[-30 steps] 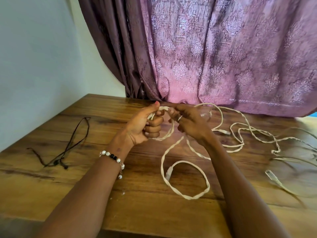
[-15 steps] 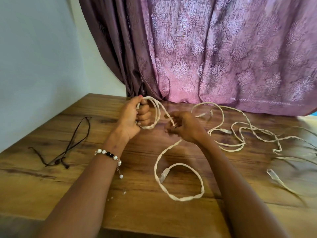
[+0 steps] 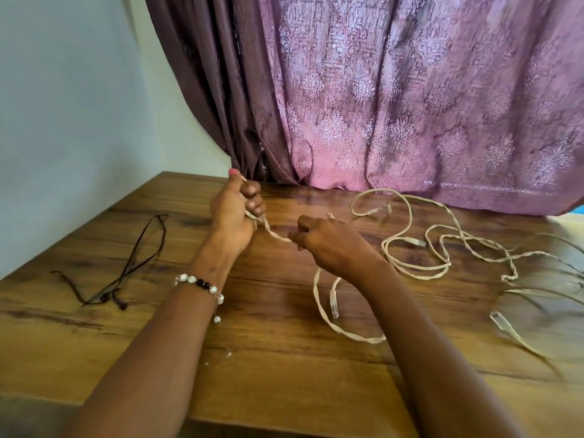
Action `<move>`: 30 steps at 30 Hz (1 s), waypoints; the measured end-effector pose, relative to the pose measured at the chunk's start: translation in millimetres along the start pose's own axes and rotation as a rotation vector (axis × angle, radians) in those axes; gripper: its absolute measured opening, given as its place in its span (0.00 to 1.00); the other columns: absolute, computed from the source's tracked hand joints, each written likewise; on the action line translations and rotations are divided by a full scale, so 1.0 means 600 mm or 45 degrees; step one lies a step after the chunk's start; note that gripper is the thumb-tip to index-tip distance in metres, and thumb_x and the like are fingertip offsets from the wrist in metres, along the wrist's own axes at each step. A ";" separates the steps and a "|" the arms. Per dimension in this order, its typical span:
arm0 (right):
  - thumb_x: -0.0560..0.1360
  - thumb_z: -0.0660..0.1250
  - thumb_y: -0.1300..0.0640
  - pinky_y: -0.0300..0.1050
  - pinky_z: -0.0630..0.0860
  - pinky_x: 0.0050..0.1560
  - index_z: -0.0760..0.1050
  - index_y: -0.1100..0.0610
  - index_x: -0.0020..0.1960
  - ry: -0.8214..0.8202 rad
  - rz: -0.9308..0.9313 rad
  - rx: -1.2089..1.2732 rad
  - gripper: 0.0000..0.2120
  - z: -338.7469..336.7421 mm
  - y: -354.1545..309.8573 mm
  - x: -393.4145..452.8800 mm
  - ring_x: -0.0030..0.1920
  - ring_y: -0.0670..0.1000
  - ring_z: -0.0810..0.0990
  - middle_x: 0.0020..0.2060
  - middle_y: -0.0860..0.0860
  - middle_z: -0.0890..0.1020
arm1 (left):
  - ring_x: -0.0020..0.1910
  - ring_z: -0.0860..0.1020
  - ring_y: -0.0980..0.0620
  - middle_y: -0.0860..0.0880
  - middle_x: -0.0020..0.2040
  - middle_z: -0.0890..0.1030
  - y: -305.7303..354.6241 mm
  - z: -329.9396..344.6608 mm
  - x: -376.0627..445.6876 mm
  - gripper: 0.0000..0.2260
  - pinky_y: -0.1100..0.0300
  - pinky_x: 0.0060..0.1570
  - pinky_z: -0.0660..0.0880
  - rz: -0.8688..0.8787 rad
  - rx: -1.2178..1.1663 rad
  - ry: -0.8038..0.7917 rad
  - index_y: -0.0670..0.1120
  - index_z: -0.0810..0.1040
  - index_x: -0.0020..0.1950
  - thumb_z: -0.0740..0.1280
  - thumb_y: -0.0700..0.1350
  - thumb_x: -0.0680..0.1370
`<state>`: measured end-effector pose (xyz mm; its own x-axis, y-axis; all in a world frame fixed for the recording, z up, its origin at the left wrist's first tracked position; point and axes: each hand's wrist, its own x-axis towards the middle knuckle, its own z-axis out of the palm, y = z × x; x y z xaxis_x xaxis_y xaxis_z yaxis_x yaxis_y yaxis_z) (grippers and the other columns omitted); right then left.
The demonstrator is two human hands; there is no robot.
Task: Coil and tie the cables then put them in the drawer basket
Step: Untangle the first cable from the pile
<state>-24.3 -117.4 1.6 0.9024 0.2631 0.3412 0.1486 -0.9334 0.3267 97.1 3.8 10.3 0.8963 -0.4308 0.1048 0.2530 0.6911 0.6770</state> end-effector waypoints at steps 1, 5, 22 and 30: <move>0.74 0.64 0.66 0.53 0.75 0.41 0.79 0.59 0.57 0.088 -0.062 0.033 0.12 0.001 -0.004 0.001 0.45 0.62 0.80 0.49 0.58 0.78 | 0.20 0.63 0.57 0.53 0.25 0.69 -0.009 0.005 -0.005 0.16 0.66 0.21 0.61 0.003 0.156 -0.001 0.46 0.65 0.38 0.53 0.52 0.83; 0.64 0.75 0.65 0.47 0.77 0.37 0.82 0.61 0.45 0.323 -0.122 0.366 0.10 -0.001 -0.004 0.009 0.40 0.58 0.81 0.42 0.57 0.82 | 0.24 0.73 0.56 0.49 0.28 0.75 -0.039 0.013 -0.018 0.15 0.64 0.22 0.69 0.117 0.731 -0.110 0.40 0.69 0.41 0.55 0.47 0.84; 0.66 0.75 0.63 0.52 0.72 0.53 0.80 0.53 0.51 0.273 0.669 0.409 0.15 -0.019 0.099 -0.047 0.56 0.56 0.74 0.53 0.51 0.79 | 0.14 0.55 0.62 0.56 0.19 0.59 0.005 -0.029 -0.016 0.14 0.75 0.20 0.52 -0.308 0.420 -0.658 0.40 0.78 0.41 0.68 0.51 0.72; 0.75 0.59 0.70 0.63 0.59 0.66 0.62 0.50 0.70 -0.363 0.602 -0.219 0.27 -0.011 0.057 -0.038 0.63 0.59 0.73 0.60 0.55 0.78 | 0.16 0.49 0.58 0.54 0.17 0.61 -0.002 -0.015 -0.016 0.15 0.69 0.15 0.50 -0.441 0.037 -0.597 0.46 0.72 0.34 0.57 0.50 0.78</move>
<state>-42.1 -153.8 10.6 0.9315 -0.2715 0.2419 -0.3439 -0.8742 0.3429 91.4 12.5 1.7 0.5043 -0.8444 0.1805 0.4867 0.4506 0.7484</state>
